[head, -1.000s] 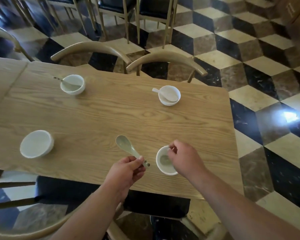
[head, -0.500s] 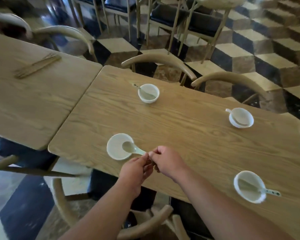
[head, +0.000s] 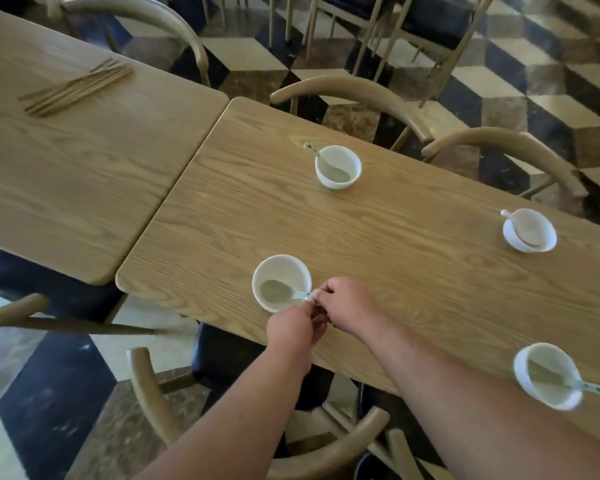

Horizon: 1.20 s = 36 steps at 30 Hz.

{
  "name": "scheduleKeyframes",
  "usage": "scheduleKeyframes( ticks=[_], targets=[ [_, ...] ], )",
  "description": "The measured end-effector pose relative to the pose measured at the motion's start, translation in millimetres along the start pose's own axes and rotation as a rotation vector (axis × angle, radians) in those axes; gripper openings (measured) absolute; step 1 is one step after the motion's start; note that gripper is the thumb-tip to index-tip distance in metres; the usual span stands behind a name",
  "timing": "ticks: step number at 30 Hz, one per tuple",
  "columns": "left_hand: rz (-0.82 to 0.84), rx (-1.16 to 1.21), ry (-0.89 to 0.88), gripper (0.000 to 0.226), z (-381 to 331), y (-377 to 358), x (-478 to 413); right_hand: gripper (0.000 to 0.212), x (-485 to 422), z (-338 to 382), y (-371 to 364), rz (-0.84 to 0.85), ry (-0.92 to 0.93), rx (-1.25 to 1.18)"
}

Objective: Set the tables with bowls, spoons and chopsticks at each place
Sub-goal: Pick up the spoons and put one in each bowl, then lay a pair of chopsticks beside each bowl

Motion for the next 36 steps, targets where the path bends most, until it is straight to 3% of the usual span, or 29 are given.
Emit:
scheduleKeyframes(
  ticks=[7,11,15,19,25,34,36],
  targets=[
    [0.111,-0.176,-0.136,0.016,-11,-10,10,0.025,4,-4,7,-0.018,-0.005,0.0],
    [0.058,-1.004,-0.683,0.027,-29,-24,54,0.039,40,-22,39,-0.096,0.037,0.09],
    [0.243,-1.538,-0.846,0.029,13,-78,130,0.039,106,-65,103,-0.206,0.128,0.262],
    [0.363,-1.929,-1.047,0.064,80,-140,187,0.041,184,-136,176,-0.396,0.17,0.354],
    [0.59,-1.966,-1.442,0.085,204,-211,312,0.041,311,-269,264,-0.699,0.081,0.353],
    [0.773,-1.982,-1.809,0.092,456,-269,510,0.108,543,-511,387,-0.848,-0.31,0.127],
    [0.845,-1.999,-1.848,0.097,520,-273,540,0.106,605,-563,396,-0.879,-0.398,0.147]
  ],
)
Point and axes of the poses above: each hand's wrist, its own x-axis away from the middle knuckle, its own y-axis out of the back of the hand, z = x × y, the point moved 9 cm from there along -x, towards the middle knuckle, and after that the axes turned 6 degrees about -z, right-handed, at the moved point
